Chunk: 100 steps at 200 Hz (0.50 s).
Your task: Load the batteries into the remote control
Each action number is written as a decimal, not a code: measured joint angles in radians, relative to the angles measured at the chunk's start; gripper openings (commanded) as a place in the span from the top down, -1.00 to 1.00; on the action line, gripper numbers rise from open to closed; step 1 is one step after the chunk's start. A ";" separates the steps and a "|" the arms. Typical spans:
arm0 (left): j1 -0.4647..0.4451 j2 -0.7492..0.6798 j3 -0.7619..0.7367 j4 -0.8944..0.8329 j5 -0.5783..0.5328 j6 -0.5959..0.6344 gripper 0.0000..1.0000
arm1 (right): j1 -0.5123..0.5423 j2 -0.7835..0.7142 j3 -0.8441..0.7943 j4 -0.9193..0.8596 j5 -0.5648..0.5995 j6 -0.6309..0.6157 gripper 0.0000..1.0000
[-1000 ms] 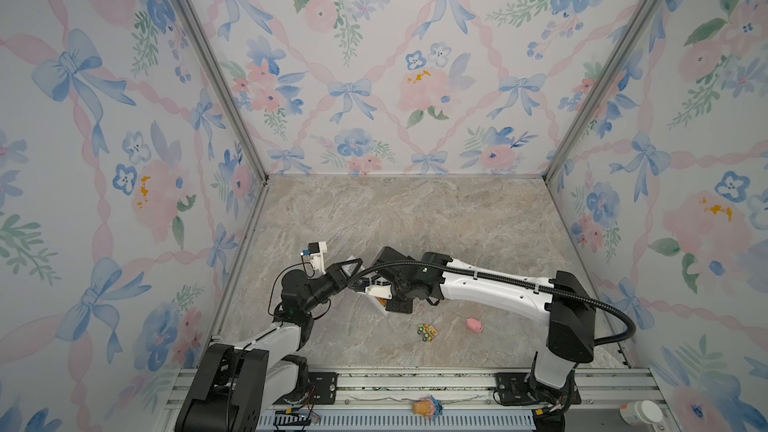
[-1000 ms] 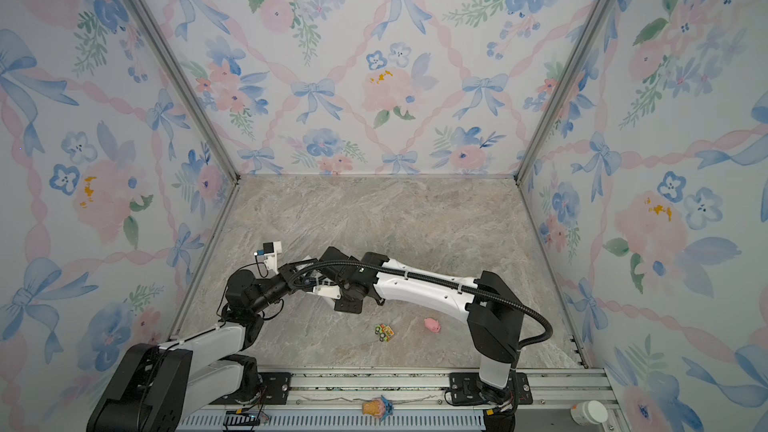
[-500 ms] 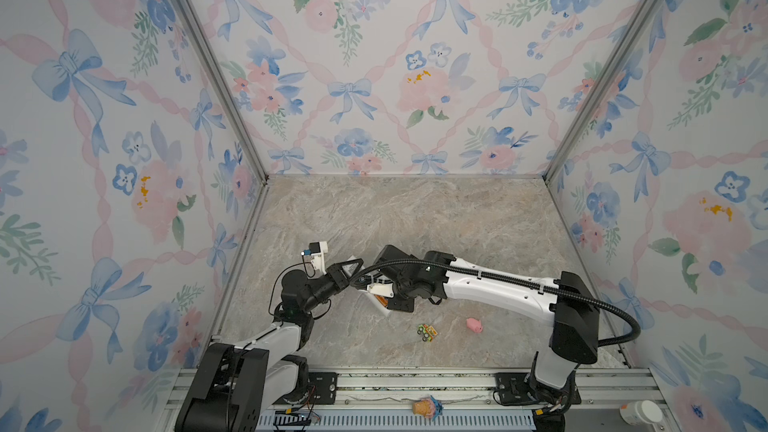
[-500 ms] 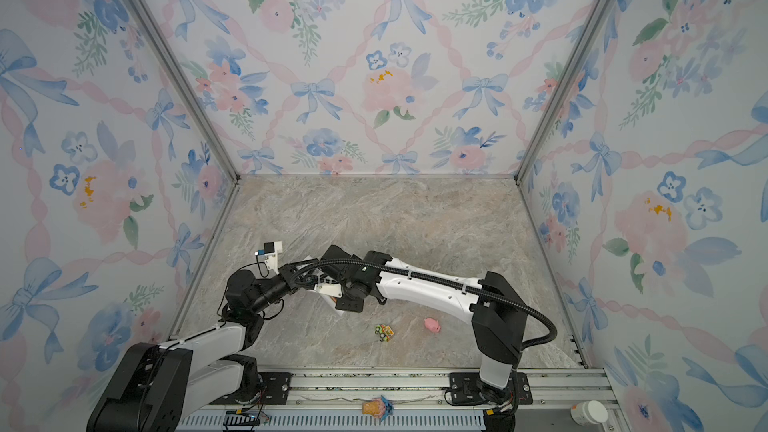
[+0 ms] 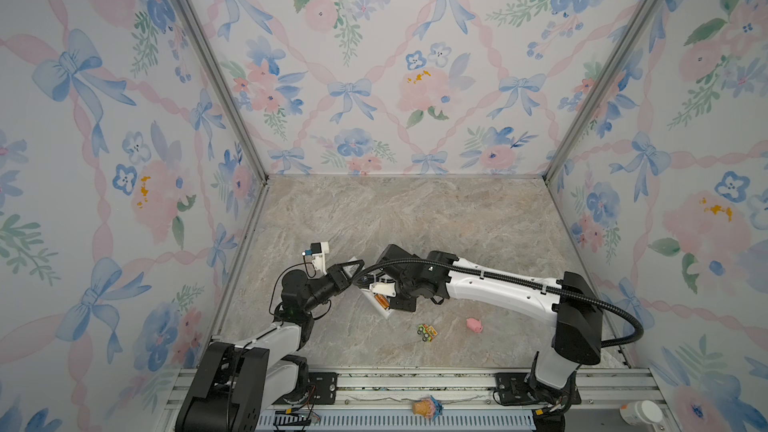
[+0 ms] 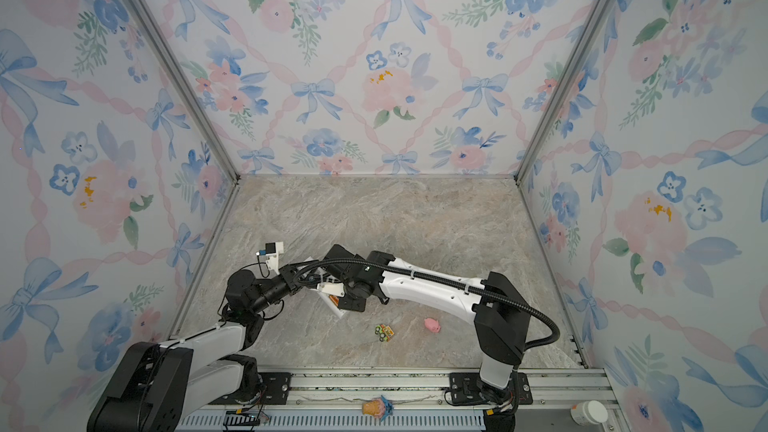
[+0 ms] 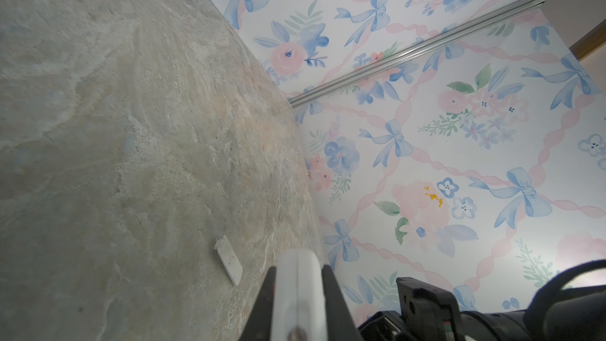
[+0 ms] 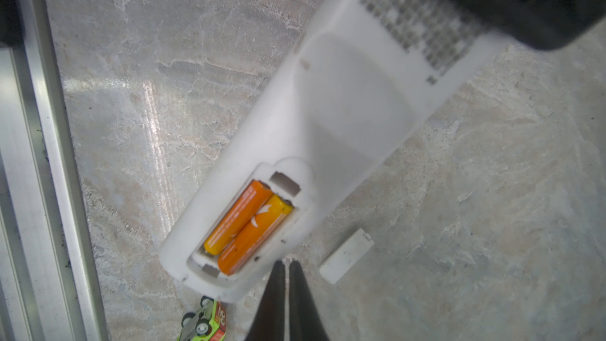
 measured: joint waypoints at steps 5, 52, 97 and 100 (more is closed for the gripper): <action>0.000 0.000 0.000 0.001 0.002 0.000 1.00 | 0.000 -0.003 -0.003 0.002 -0.003 0.000 0.83; 0.000 0.000 0.000 0.004 0.003 -0.008 1.00 | 0.016 -0.040 -0.014 0.002 -0.039 0.000 0.87; 0.000 0.000 0.000 0.007 0.004 -0.011 1.00 | 0.030 -0.047 -0.014 0.003 -0.069 0.000 0.89; 0.000 0.000 0.000 0.009 0.004 -0.011 1.00 | 0.031 -0.047 -0.014 0.003 -0.071 0.000 0.89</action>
